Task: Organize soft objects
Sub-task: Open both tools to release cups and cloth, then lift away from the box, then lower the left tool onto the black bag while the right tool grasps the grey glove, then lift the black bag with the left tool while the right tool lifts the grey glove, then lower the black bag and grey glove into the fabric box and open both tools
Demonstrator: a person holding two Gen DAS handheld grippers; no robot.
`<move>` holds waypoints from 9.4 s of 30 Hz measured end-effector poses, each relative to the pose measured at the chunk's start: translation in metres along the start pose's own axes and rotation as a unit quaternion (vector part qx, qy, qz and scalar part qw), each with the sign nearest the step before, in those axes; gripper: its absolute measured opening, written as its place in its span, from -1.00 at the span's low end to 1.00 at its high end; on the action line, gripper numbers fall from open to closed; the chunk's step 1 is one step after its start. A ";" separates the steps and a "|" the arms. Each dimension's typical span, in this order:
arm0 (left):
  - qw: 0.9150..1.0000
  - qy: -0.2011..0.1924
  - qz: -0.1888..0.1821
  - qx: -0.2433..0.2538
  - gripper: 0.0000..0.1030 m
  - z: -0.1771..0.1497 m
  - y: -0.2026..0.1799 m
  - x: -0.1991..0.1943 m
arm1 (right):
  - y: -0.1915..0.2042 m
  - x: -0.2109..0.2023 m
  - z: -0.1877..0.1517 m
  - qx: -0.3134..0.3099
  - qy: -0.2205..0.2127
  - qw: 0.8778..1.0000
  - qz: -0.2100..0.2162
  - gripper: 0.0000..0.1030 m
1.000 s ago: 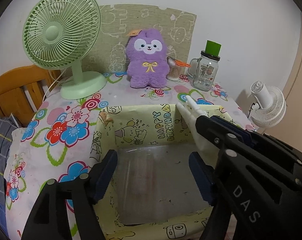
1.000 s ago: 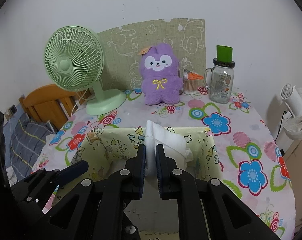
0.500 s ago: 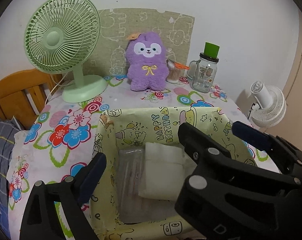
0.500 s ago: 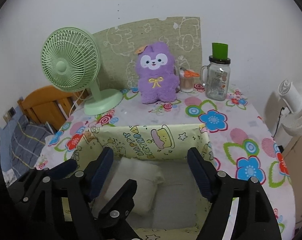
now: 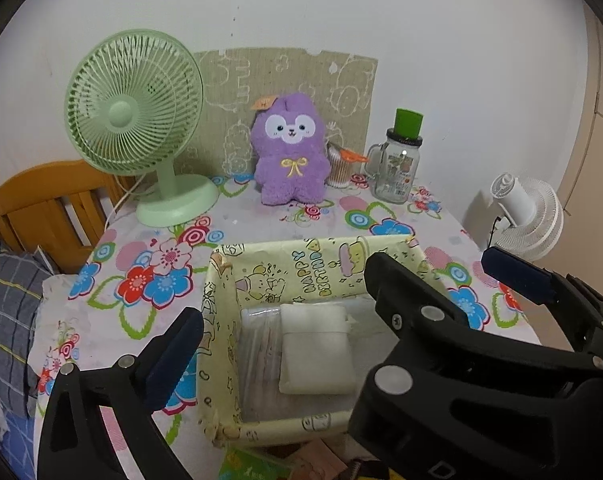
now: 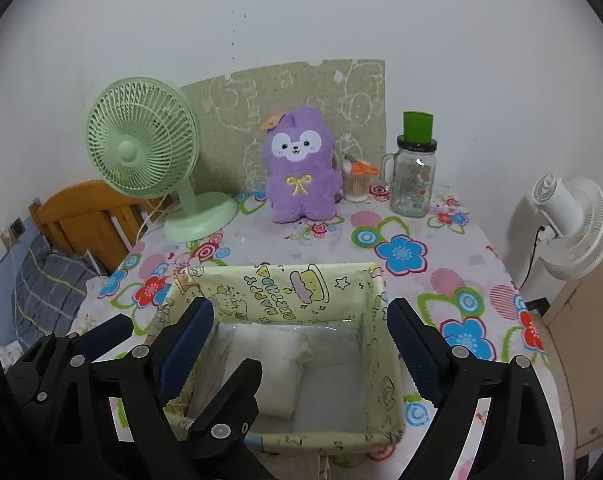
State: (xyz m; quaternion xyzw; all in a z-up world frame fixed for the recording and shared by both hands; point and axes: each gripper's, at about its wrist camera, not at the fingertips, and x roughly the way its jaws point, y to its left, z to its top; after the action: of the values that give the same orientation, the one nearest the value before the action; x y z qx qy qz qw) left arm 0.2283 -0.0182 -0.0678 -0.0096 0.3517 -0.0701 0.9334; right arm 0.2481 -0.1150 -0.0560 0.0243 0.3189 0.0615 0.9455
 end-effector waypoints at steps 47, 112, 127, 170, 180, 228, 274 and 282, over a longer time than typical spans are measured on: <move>0.995 -0.097 -0.004 0.000 0.99 -0.089 -0.037 -0.154 | 0.004 -0.187 -0.077 -0.024 -0.098 0.995 -0.018 0.89; 0.999 0.032 -0.035 0.015 0.59 -0.187 -0.052 -0.030 | -0.056 -0.051 -0.195 0.049 0.064 0.995 -0.057 0.23; 0.999 0.027 -0.028 0.031 0.39 -0.189 -0.059 -0.034 | -0.047 -0.054 -0.197 0.028 0.068 0.996 -0.051 -0.09; 0.994 -0.105 -0.018 0.018 0.36 -0.116 -0.052 -0.152 | -0.008 -0.185 -0.119 0.026 -0.082 0.996 -0.036 -0.11; 0.990 -0.137 -0.016 0.028 0.36 -0.090 -0.056 -0.178 | 0.000 -0.212 -0.090 0.011 -0.113 0.993 -0.036 -0.11; 0.996 -0.094 0.007 0.010 0.36 -0.001 -0.013 -0.071 | 0.005 -0.082 0.001 0.005 -0.081 0.997 -0.005 -0.11; 1.000 0.018 0.010 -0.020 0.99 -0.003 0.032 0.044 | 0.012 0.053 -0.003 0.001 0.018 0.999 0.046 0.69; 1.000 0.016 0.010 -0.016 0.99 -0.002 0.030 0.043 | 0.014 0.051 -0.004 0.000 0.011 1.000 0.028 0.78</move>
State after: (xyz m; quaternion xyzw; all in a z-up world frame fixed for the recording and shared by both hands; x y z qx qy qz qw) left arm 0.2624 0.0061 -0.0994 -0.0203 0.3675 -0.0549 0.9282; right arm 0.2843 -0.0944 -0.0880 0.0328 0.3286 0.0880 0.9398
